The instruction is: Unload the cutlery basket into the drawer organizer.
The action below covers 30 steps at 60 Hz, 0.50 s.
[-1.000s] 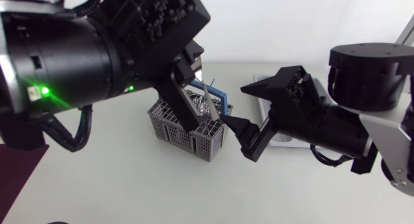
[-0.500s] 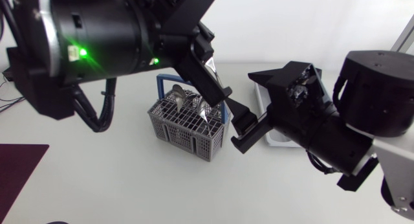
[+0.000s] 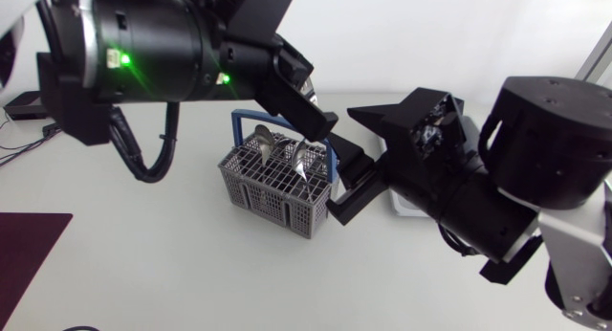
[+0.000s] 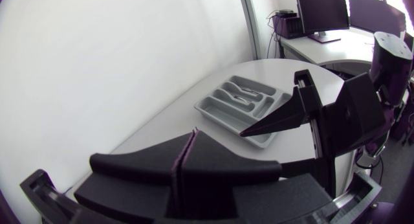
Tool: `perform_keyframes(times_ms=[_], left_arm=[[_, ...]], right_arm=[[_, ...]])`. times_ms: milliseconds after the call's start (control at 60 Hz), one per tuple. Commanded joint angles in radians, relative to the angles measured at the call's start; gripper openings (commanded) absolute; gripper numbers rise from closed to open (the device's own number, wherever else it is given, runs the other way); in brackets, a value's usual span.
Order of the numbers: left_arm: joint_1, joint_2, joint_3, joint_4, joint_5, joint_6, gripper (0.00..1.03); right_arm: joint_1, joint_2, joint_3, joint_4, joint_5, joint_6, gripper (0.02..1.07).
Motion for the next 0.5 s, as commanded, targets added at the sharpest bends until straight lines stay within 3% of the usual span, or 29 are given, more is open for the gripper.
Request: perform_keyframes(times_ms=[0,83,233,483], left_arm=[[0.011,0.019,0.051,-0.005,0.025,-0.045,0.03],[0.013,0.022,0.057,-0.012,0.036,-0.055,0.03],[0.016,0.017,0.057,-0.017,0.053,-0.066,0.03],[0.016,0.011,0.054,-0.021,0.071,-0.072,0.04]], right_arm=[[0.011,0.019,-0.007,0.028,0.011,-0.004,0.47],[0.02,0.034,-0.008,0.042,0.022,-0.015,0.46],[0.02,0.051,-0.019,0.066,0.023,-0.016,0.34],[0.02,0.076,-0.039,0.091,0.03,-0.021,0.31]])
